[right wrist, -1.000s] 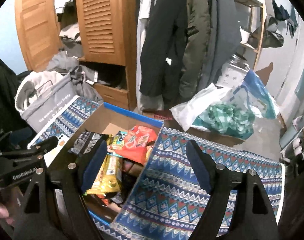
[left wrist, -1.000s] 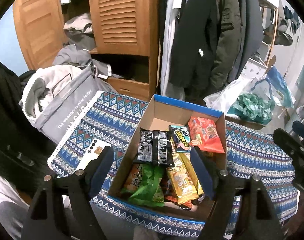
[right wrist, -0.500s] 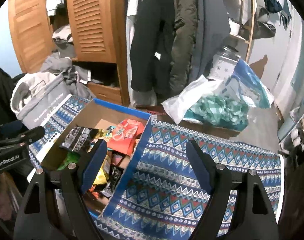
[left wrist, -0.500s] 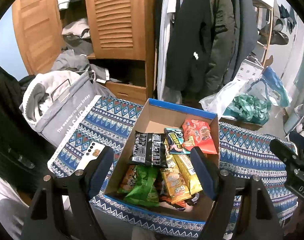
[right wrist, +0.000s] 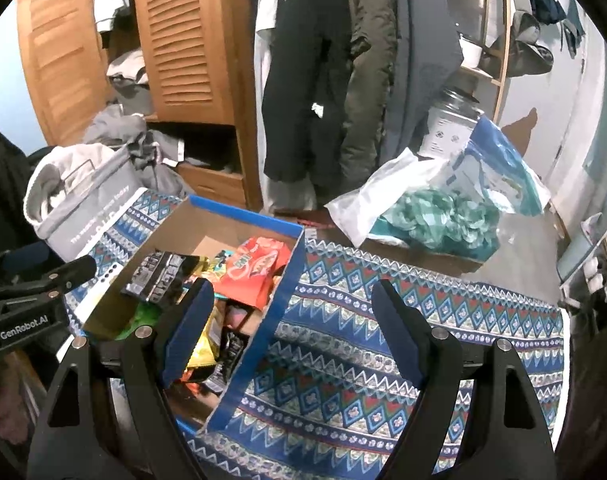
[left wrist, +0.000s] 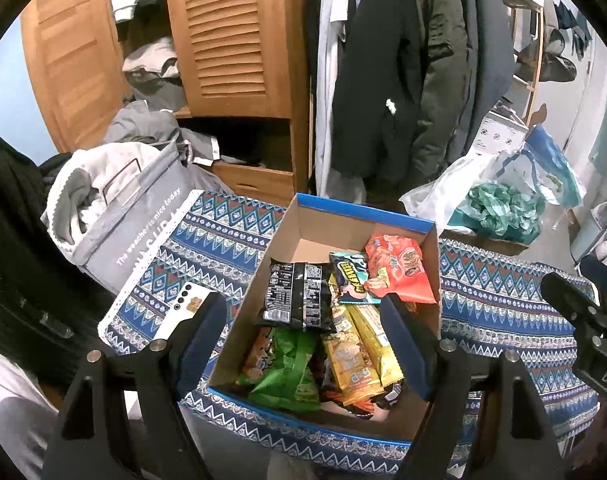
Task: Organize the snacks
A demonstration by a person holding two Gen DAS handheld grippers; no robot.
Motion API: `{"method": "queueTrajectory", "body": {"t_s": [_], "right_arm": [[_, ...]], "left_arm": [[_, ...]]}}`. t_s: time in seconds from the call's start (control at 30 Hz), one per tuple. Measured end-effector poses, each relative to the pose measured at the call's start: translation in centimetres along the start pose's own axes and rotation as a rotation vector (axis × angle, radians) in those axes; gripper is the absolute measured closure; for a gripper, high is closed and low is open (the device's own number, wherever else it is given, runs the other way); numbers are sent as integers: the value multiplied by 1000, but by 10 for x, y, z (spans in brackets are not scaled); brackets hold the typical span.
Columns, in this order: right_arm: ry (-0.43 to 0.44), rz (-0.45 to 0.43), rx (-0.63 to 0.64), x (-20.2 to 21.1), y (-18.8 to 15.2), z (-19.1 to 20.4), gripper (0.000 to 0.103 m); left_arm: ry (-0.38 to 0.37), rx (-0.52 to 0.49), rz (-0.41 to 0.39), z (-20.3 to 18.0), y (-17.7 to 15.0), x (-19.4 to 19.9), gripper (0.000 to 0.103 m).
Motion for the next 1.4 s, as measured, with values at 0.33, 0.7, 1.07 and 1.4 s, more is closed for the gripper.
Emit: {"method": "queueTrajectory", "body": {"t_s": [0.33,0.7,1.07,1.4], "right_arm": [[1,5,5,-1,-4,0,23],[-1,5,5,-1,-5,2,23],[-2,5,3,-2,-4,2,23],[-3,10,5,-3,-6,2,23]], "left_arm": [[-4,3,1,-1,0,2,23],[-7,4,2,-2,-2,2,23],[-8,5,2,-2,-2,2,23],[-2,14,20,-4,-6,2,23]]}}
Point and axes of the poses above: each gripper's, at about its wrist camera, not at the fingertips, and x roughly against the way its jaws point, z to its left, y to its top, the point moved 10 cm from there along -x, roughly the way its jaws point, and after that the axes turned 6 degrees about -x, right-handed, at the moved point
